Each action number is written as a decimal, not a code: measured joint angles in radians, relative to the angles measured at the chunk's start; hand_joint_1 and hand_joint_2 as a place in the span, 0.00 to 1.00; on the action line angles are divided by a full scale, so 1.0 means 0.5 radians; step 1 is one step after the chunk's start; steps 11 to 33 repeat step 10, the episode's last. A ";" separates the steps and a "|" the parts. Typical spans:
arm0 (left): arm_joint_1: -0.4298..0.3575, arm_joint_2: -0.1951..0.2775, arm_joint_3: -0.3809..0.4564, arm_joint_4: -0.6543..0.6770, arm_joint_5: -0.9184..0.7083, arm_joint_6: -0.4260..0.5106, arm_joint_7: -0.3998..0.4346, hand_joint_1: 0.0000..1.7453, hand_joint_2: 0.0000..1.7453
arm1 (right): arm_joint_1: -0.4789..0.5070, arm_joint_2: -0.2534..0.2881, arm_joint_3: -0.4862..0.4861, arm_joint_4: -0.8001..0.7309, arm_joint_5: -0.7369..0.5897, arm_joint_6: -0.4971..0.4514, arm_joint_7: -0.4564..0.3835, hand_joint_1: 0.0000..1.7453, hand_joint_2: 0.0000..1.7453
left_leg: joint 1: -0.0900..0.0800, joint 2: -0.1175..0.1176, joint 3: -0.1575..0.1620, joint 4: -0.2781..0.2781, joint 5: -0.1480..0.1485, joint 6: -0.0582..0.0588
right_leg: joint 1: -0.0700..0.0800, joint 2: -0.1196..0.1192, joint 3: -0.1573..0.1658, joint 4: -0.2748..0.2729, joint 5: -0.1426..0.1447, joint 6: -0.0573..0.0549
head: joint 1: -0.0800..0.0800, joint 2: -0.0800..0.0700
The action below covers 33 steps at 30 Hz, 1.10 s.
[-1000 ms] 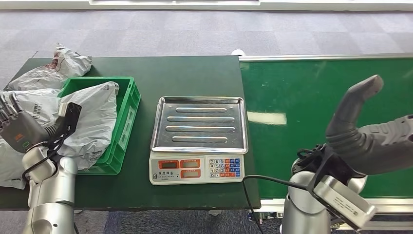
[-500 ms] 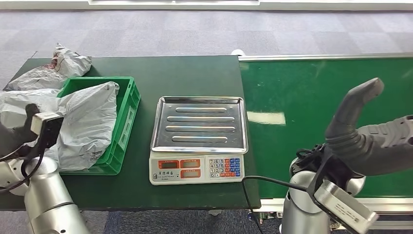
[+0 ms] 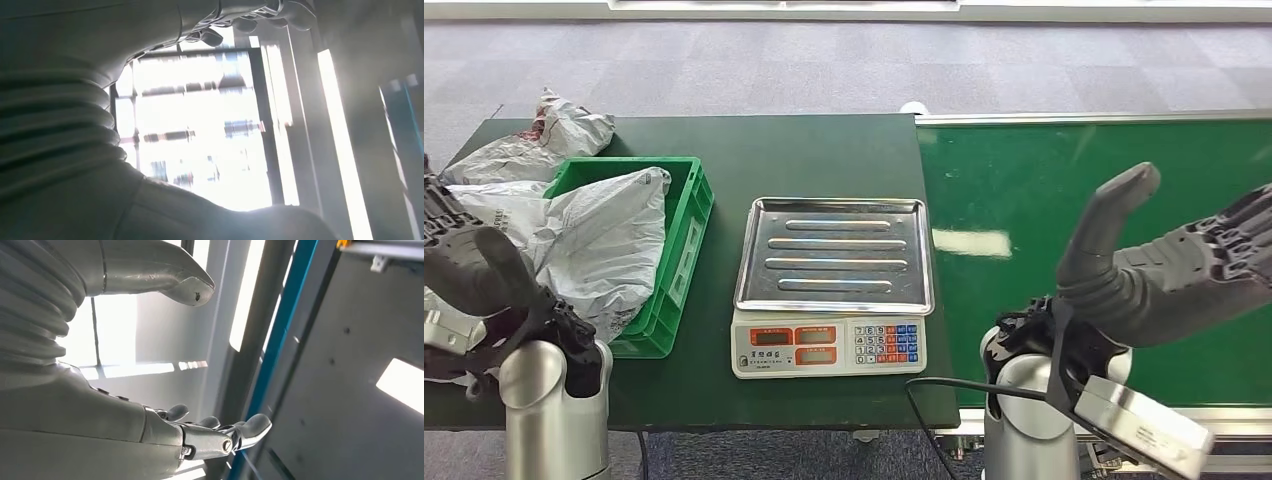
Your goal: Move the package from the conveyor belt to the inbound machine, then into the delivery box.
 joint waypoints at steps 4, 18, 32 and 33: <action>0.169 0.000 -0.232 -0.146 0.154 -0.850 -0.073 0.00 1.00 | 0.062 -0.056 0.196 0.135 -0.430 0.272 0.009 0.00 1.00 | 0.000 -0.001 0.000 0.000 -0.002 0.000 | -0.001 0.000 -0.001 0.000 -0.002 0.001 | 0.000 0.000; 0.288 -0.046 -0.413 -0.235 0.199 -1.107 -0.086 0.00 1.00 | 0.168 -0.116 0.317 0.226 -0.596 0.485 0.001 0.00 1.00 | -0.001 -0.003 -0.002 0.000 -0.004 0.001 | -0.002 -0.001 -0.001 0.000 -0.004 0.002 | 0.000 0.000; 0.288 -0.046 -0.413 -0.235 0.199 -1.107 -0.086 0.00 1.00 | 0.168 -0.116 0.317 0.226 -0.596 0.485 0.001 0.00 1.00 | -0.001 -0.003 -0.002 0.000 -0.004 0.001 | -0.002 -0.001 -0.001 0.000 -0.004 0.002 | 0.000 0.000; 0.288 -0.046 -0.413 -0.235 0.199 -1.107 -0.086 0.00 1.00 | 0.168 -0.116 0.317 0.226 -0.596 0.485 0.001 0.00 1.00 | -0.001 -0.003 -0.002 0.000 -0.004 0.001 | -0.002 -0.001 -0.001 0.000 -0.004 0.002 | 0.000 0.000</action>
